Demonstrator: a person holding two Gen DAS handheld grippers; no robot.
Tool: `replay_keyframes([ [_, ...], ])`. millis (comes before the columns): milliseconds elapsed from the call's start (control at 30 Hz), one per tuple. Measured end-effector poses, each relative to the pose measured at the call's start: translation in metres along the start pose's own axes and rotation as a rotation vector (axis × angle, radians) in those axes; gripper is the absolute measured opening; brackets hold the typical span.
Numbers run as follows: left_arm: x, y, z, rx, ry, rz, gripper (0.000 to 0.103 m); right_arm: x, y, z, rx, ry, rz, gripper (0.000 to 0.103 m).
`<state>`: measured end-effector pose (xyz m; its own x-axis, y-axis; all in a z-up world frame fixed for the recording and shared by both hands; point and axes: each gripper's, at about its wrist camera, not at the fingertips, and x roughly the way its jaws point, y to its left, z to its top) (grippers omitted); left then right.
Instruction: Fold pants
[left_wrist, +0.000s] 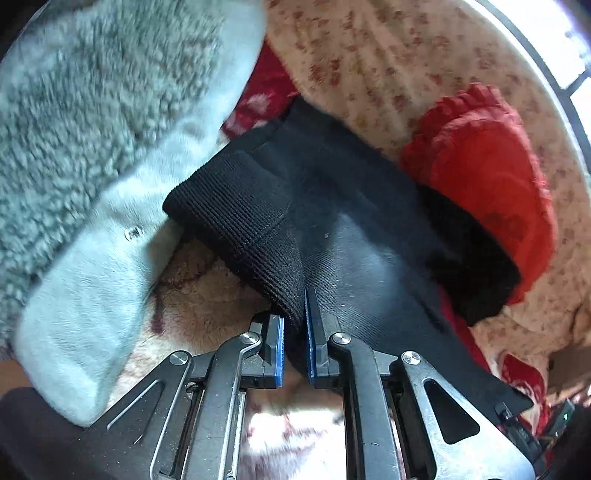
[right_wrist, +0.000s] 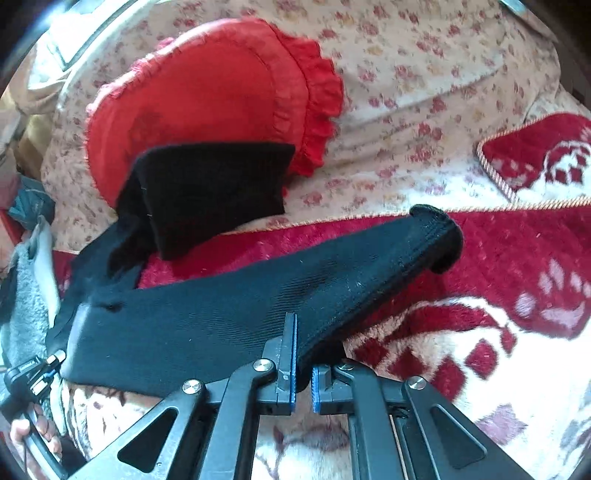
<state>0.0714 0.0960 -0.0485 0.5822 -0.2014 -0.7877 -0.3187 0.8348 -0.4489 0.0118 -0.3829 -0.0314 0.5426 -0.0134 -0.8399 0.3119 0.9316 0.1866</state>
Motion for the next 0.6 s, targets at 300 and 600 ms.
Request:
replay_keyframes([
  [300, -0.054, 0.021, -0.033, 0.115, 0.039, 0.036, 0.008, -0.052, -0.009, -0.031, -0.061, 0.046, 0.047, 0.004],
  [600, -0.065, 0.051, -0.048, 0.102, 0.082, 0.166, 0.016, -0.027, -0.015, -0.057, -0.148, 0.144, -0.183, 0.025],
])
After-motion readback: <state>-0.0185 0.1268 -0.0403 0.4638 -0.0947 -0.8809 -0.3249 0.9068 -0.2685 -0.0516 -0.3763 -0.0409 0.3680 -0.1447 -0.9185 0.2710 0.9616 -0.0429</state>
